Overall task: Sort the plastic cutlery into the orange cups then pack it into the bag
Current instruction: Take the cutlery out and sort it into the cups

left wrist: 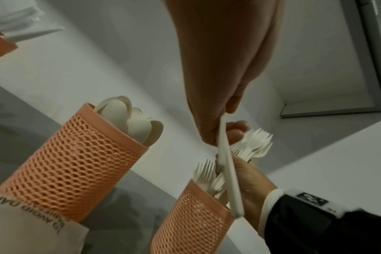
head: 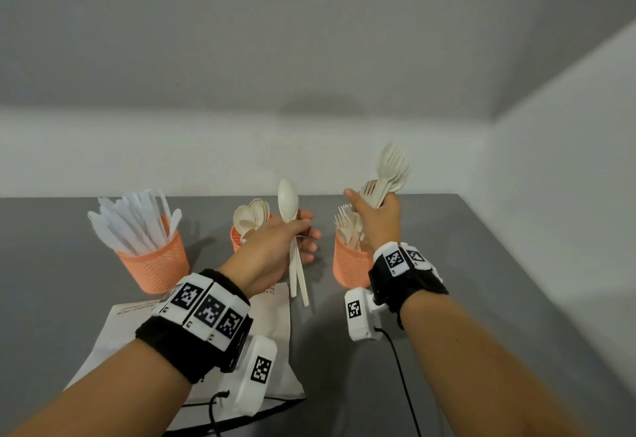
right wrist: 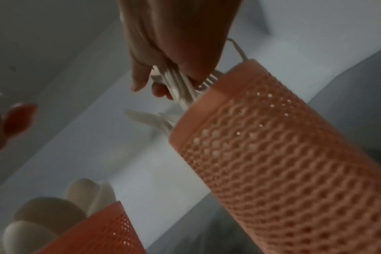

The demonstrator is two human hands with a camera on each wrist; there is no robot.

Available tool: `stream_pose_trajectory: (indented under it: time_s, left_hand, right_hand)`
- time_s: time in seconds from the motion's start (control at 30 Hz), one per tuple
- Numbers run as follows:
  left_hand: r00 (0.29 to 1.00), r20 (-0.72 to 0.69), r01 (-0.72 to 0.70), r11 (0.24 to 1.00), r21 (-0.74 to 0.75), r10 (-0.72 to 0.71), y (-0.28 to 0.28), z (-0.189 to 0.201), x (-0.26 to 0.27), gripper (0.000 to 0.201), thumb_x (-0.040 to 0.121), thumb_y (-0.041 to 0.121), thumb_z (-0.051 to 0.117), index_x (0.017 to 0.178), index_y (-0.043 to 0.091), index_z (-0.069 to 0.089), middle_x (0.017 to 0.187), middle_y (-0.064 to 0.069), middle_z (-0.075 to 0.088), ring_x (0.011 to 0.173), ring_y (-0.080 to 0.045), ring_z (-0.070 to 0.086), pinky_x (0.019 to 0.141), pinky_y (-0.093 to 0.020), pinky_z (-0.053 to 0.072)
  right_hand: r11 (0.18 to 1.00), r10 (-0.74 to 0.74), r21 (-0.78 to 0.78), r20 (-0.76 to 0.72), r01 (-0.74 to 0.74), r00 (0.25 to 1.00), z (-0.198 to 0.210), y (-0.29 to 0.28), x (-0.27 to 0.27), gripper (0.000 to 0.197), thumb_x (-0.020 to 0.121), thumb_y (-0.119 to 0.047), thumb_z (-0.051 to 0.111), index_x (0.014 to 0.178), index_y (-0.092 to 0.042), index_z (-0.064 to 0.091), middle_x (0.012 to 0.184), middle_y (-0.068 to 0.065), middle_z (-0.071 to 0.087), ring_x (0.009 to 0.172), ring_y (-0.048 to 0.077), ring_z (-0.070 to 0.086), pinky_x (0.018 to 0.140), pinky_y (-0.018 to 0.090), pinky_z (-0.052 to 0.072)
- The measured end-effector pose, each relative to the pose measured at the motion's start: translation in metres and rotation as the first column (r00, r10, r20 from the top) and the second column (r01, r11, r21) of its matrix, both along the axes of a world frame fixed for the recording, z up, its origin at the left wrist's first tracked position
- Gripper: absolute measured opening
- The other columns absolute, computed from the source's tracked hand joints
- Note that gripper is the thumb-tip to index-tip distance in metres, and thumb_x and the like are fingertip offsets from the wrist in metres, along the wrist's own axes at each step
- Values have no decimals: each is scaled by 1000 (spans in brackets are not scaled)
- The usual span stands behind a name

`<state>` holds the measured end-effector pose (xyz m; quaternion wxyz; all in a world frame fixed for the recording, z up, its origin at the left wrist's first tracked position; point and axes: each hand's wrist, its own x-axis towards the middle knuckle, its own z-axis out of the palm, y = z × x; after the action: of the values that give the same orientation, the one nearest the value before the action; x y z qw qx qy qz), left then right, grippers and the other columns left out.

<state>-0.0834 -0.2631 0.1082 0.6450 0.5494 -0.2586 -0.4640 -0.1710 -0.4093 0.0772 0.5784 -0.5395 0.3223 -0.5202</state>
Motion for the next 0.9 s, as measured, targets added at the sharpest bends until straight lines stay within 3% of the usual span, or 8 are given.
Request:
stream_pose_trajectory:
  time_s: [0.17,0.33,0.5,0.6,0.67,0.73,0.8,0.9]
  left_hand:
    - [1000,-4,-30,1000,-4,30,3,-5,8,11,96,9,43,106,9,48,69,-7,57,49,-12,51,48,-23,45]
    - [999,-9,-32,999,3,32,4,-6,8,10,96,8,43,105,9,48,70,-7,56,48,-11,51,47,-22,45]
    - [1000,-5,-5,1000,9,5,7,-7,11,10,97,9,43,103,10,50,69,-6,56,46,-11,49,47,-23,42]
    - [1000,8,11,1000,4,-11,8,-9,12,9,96,7,42,98,9,51,63,-2,46,42,-7,39,45,-20,35]
    - [996,90,6,1000,13,-7,9,-9,11,10,96,5,44,92,10,51,61,0,39,44,-6,35,45,-17,33]
    - [970,243,-3,1000,15,-1,10,-7,9,11,95,5,46,91,12,53,59,3,42,49,-7,38,49,-16,35]
    - [905,426,27,1000,-6,-21,12,-3,7,20,94,2,46,96,19,56,62,12,56,52,1,50,51,-9,38]
    - [817,573,70,998,-3,-56,14,2,7,27,90,-2,46,105,18,57,81,9,61,65,8,55,56,-5,39]
  right_hand:
    - [989,20,-146,-19,-22,1000,-8,-5,2,47,74,-9,75,105,-29,46,90,4,57,82,7,58,80,17,49]
    - [954,-38,-297,-215,-29,976,-13,-6,6,11,88,-3,54,90,-14,55,71,-7,51,61,-6,50,61,9,40]
    - [892,-64,-399,-575,-211,816,-16,-14,-1,11,86,-2,51,84,-5,61,93,4,50,97,19,44,87,29,38]
    - [825,-156,-535,-527,-183,836,-2,-4,-3,13,89,-12,54,96,-5,62,107,8,49,108,21,42,88,18,31]
    - [796,-153,-591,-405,-130,901,11,13,-1,19,88,-23,56,102,-10,60,107,2,50,103,15,46,82,9,32]
    - [854,37,-469,-375,-224,926,24,36,4,26,86,-31,61,105,-13,58,100,0,55,89,12,51,74,8,37]
    - [856,236,-317,-465,-409,854,30,58,14,34,84,-34,64,110,-14,57,97,3,61,85,13,57,74,16,44]
    - [832,255,-286,-563,-475,786,34,81,28,23,90,-27,55,103,-7,56,91,9,64,85,22,62,76,31,48]
